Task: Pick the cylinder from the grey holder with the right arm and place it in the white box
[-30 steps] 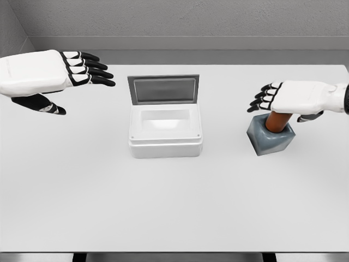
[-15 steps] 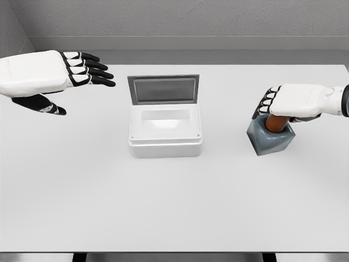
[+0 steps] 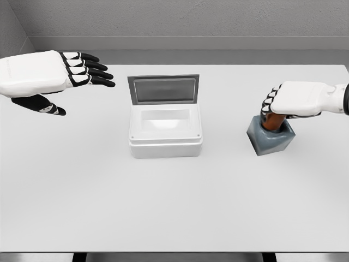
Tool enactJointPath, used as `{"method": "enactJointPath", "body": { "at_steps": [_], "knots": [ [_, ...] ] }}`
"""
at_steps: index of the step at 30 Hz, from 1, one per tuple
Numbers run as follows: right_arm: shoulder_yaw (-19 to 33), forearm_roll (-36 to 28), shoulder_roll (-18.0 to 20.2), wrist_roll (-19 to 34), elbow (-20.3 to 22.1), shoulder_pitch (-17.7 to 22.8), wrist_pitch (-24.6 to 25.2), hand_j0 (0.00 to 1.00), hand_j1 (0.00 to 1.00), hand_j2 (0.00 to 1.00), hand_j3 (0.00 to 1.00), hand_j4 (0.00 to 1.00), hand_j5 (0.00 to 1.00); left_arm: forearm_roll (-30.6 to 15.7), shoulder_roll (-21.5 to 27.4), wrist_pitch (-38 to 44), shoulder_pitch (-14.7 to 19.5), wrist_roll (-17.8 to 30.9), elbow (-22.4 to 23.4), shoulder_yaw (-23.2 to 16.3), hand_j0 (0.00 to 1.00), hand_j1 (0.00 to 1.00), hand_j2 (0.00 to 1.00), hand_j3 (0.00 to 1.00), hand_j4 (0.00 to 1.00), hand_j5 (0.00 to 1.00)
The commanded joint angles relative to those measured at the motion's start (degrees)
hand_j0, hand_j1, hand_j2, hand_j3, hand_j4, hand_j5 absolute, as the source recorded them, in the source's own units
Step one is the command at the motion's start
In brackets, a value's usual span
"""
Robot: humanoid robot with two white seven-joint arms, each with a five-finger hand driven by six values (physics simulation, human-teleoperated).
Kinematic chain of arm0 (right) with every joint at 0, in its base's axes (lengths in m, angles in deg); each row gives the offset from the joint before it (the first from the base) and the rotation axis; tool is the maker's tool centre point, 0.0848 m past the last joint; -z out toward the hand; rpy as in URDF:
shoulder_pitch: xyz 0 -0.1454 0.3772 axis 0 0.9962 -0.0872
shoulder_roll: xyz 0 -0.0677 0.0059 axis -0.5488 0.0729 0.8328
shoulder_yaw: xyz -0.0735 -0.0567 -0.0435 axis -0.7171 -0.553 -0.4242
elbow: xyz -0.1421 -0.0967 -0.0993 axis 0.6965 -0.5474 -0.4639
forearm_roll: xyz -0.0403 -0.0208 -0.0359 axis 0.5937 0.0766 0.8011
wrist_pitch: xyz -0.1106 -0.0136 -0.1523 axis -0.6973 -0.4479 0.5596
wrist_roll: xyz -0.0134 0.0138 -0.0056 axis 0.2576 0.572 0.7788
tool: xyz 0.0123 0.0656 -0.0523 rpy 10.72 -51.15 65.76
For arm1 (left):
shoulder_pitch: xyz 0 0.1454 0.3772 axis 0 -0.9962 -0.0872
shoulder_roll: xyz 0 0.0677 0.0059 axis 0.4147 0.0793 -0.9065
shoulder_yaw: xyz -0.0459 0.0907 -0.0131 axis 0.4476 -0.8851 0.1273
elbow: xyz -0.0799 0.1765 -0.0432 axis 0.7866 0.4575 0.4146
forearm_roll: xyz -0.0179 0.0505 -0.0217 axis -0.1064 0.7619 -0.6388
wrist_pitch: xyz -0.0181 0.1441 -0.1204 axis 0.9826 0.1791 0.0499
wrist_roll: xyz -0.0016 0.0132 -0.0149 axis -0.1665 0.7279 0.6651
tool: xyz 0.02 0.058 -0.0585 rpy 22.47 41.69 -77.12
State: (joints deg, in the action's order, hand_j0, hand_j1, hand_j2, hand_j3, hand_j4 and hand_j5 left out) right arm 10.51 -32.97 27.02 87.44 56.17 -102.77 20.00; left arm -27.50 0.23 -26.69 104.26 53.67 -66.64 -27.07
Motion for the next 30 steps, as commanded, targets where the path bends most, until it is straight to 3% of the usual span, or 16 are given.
{"method": "enactJointPath", "body": {
  "at_steps": [1, 19, 30],
  "knots": [
    [0.28, -0.12, 0.32, -0.02, 0.26, 0.00, 0.14, 0.52, 0.52, 0.52, 0.52, 0.52, 0.52, -0.33, 0.05, 0.17, 0.00, -0.03, 0.00, 0.02, 1.00, 1.00, 1.00, 1.00, 1.00, 1.00],
    [0.45, -0.30, 0.41, -0.02, 5.10, -3.78, 0.14, 0.49, 0.49, 0.49, 0.49, 0.49, 0.49, -0.51, 0.14, 0.17, 0.35, -0.03, 0.00, 0.28, 1.00, 1.00, 1.00, 1.00, 1.00, 1.00],
    [0.01, 1.02, -5.92, -0.02, 5.27, -5.80, 0.14, 0.49, 0.49, 0.49, 0.49, 0.49, 0.49, -0.24, 0.49, 0.17, 0.53, -0.03, 0.00, 0.11, 1.00, 1.00, 1.00, 1.00, 1.00, 1.00]
  ]
}}
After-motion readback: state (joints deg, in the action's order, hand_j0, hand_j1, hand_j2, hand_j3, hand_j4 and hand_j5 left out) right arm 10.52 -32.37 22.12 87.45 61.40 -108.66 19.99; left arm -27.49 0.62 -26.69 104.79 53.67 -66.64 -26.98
